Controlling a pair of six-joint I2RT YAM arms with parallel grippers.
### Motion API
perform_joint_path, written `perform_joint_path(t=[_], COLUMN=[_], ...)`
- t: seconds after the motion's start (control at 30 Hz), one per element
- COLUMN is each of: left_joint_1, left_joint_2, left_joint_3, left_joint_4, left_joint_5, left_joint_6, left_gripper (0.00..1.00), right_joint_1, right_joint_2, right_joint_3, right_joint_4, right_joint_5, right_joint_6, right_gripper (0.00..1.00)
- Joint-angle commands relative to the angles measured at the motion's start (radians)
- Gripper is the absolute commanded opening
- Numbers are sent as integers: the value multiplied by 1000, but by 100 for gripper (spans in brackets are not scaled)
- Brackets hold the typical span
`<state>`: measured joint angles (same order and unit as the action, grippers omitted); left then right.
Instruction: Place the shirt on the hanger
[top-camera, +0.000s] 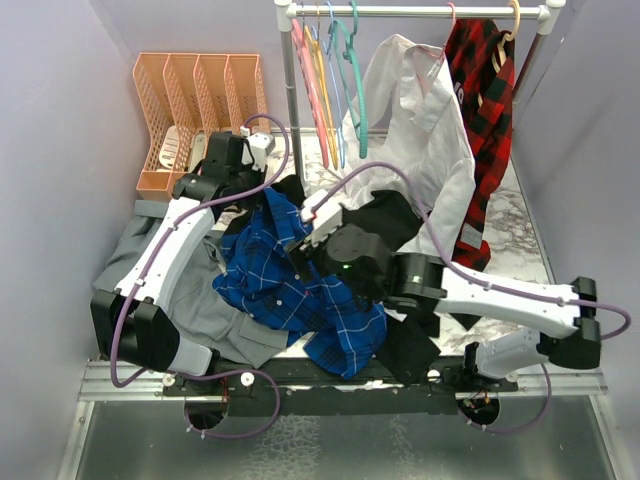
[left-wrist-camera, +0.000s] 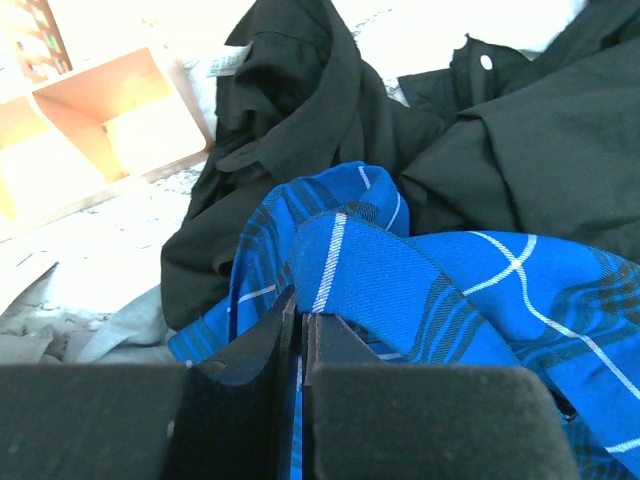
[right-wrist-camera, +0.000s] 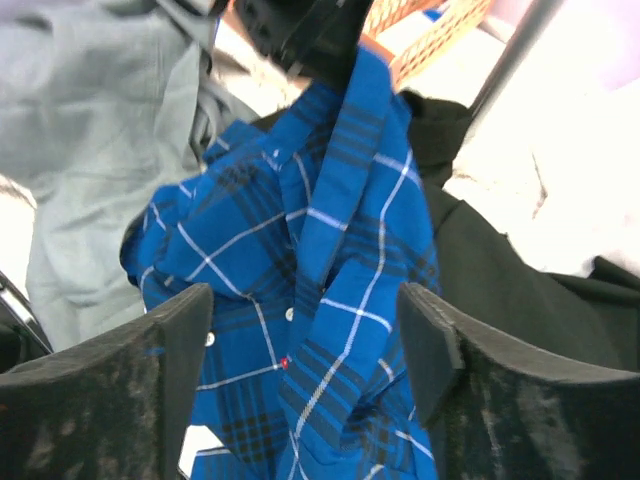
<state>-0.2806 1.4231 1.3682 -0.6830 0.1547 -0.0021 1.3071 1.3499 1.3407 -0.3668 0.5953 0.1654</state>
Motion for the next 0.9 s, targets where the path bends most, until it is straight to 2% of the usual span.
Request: perform_joint_path(t=[0.0, 0.1, 0.33, 0.47, 0.6, 0.77, 0.87], left_joint_1=[16, 24, 32, 33, 34, 34, 34], left_joint_2=[-28, -33, -38, -35, -34, -30, -28], left_joint_3=[34, 32, 32, 29, 28, 29, 31], left_joint_4=[19, 14, 8, 8, 6, 5, 3], left_joint_5=[-70, -81, -77, -64, -58, -55, -51], left_joint_6=[5, 14, 25, 28, 31, 33, 34], left_gripper=[0, 0, 0, 0, 0, 0, 0], right_joint_1=[-1, -1, -7, -15, -22, -31, -60], right_joint_2=[108, 133, 178, 181, 185, 195, 182], right_joint_3=[-17, -44, -30, -48, -48, -50, -58], right_joint_4=[-6, 12, -87, -101, -113, -136, -160], right_joint_5=[-72, -48, -42, -18, -28, 2, 20], right_joint_6=[-67, -115, -156, -154, -140, -136, -113], right_gripper=[69, 69, 73, 69, 54, 17, 6])
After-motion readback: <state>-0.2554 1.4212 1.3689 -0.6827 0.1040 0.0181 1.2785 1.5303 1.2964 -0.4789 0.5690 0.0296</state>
